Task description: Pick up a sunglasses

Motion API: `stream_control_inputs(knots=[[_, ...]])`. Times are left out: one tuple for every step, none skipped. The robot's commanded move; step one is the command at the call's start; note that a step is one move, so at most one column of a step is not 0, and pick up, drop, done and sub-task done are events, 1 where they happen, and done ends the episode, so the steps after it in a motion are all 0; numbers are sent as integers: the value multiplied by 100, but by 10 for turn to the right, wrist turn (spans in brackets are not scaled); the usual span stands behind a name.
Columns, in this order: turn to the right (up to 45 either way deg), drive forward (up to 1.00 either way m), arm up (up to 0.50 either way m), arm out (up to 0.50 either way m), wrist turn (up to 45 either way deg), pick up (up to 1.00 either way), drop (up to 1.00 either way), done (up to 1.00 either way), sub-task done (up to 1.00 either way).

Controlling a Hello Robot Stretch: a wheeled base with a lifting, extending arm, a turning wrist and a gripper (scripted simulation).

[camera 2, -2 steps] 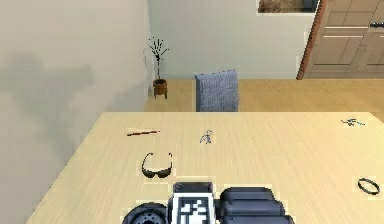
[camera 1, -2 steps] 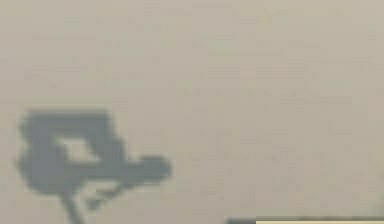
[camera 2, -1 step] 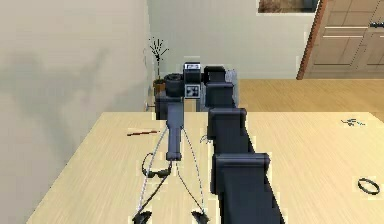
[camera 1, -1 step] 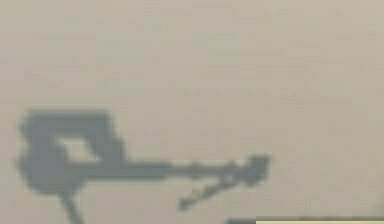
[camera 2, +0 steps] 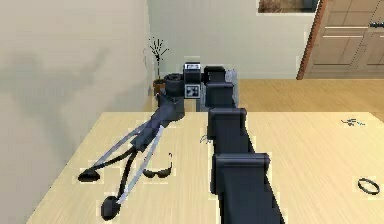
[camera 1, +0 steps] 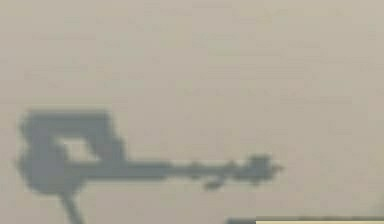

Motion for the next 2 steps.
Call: stream_control_inputs(knots=[[0,0,0,0,450,0,0,0,0],[0,0,0,0,450,0,0,0,0]])
